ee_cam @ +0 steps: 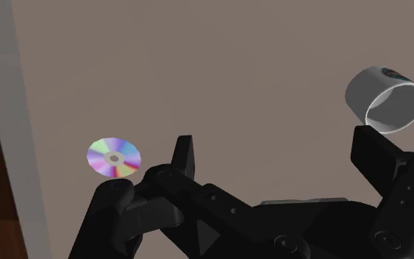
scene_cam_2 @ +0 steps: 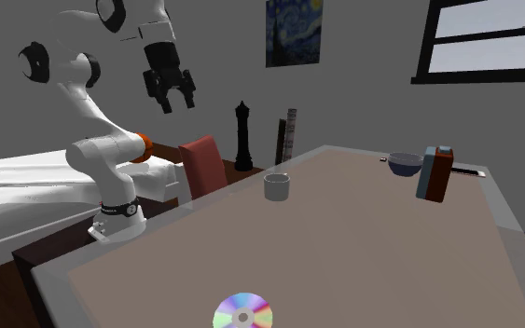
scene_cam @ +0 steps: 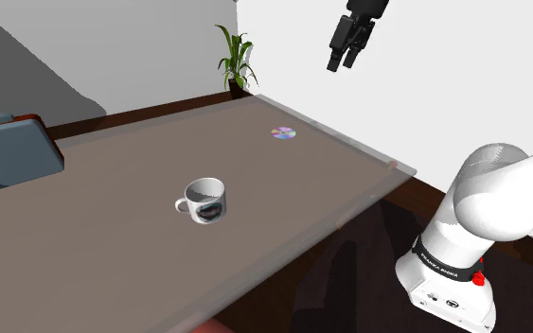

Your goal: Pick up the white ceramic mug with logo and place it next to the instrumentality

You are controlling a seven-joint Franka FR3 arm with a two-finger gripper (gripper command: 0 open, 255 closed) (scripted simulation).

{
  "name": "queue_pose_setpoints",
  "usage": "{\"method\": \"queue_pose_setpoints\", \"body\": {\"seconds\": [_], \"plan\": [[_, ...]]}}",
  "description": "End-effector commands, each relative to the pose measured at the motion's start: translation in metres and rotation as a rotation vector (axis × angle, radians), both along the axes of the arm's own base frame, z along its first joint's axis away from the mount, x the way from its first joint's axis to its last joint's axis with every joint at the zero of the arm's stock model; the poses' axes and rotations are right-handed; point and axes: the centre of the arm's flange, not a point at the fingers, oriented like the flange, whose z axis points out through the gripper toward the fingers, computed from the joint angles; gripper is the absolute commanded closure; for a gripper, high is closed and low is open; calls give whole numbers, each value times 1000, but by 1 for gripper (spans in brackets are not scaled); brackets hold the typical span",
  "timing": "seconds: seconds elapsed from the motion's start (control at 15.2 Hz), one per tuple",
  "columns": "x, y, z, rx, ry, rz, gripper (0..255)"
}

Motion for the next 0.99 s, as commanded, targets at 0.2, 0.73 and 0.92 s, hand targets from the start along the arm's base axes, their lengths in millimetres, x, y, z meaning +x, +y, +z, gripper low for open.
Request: {"method": "queue_pose_setpoints", "body": {"seconds": [0.2, 0.73, 0.92], "plan": [[21, 27, -23, -5, 16, 0, 0], [76, 97, -86, -17, 58, 1, 0], [96, 123, -110, -22, 74, 1, 0]]}}
